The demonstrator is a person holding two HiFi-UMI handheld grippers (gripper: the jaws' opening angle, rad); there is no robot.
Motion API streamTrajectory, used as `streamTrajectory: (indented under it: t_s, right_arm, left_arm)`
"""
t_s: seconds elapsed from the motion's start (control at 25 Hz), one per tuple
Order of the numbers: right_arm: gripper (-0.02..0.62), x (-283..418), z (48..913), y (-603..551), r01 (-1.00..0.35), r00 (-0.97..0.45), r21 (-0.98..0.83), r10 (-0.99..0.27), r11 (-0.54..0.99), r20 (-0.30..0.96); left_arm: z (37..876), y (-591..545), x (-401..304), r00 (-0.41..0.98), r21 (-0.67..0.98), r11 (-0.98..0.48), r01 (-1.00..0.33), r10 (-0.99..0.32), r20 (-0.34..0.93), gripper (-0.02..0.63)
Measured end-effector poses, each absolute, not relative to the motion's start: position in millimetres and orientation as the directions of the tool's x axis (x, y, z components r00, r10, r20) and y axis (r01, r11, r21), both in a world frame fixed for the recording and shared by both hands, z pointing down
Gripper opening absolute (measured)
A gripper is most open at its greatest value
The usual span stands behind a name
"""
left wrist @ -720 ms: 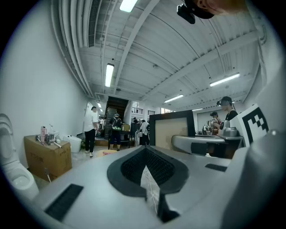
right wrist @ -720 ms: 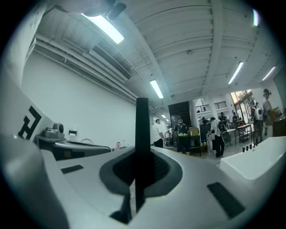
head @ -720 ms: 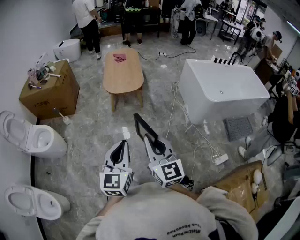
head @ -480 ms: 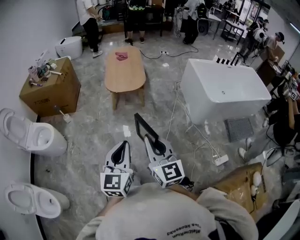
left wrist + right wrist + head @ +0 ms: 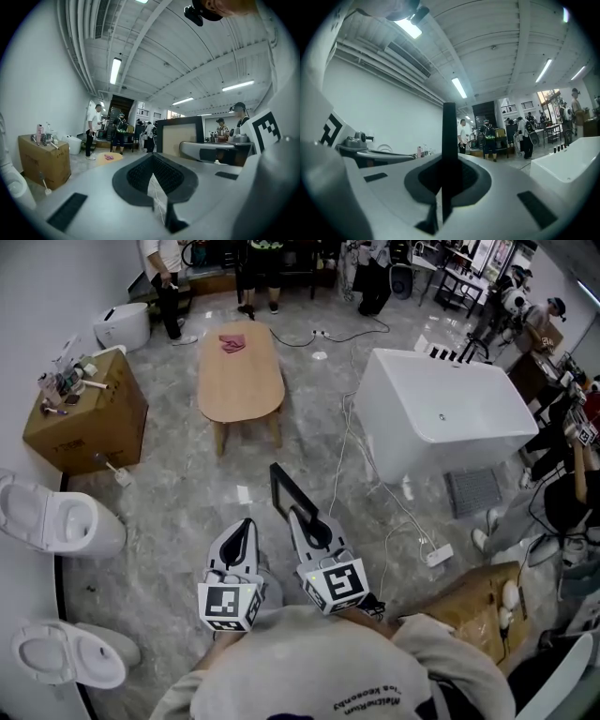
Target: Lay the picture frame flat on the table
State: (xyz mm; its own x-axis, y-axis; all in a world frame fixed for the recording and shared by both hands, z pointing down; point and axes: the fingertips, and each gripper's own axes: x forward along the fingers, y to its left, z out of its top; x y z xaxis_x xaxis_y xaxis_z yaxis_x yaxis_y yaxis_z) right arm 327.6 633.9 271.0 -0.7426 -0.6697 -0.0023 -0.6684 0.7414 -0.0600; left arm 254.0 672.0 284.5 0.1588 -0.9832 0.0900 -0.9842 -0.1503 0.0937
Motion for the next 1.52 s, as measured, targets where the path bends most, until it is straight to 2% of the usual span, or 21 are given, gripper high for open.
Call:
streamTrajectory:
  t_s: [0.64, 1.04, 1.52]
  right_arm:
    - [0.018, 218.9, 272.4, 505.4, -0.716, -0.697, -0.061, -0.717, 0.696, 0.007]
    - [0.018, 208.5, 280.2, 472.7, -0.745, -0.667, -0.052, -0.744, 0.665, 0.036]
    - [0.018, 186.6, 285.0, 443.7, -0.718, -0.695, -0.066, -0.718, 0.693, 0.034]
  left_arm:
    - [285.6, 530.3, 142.1, 0.233, 0.106, -0.223, -0.969, -0.968, 0.092, 0.008]
    - [296.4, 495.2, 132.2, 0.285, 0.148, -0.269, -0.952, -0.953, 0.100, 0.009]
    - [299.5, 468.5, 111.2, 0.250, 0.144, -0.235, -0.961, -0.964, 0.096, 0.008]
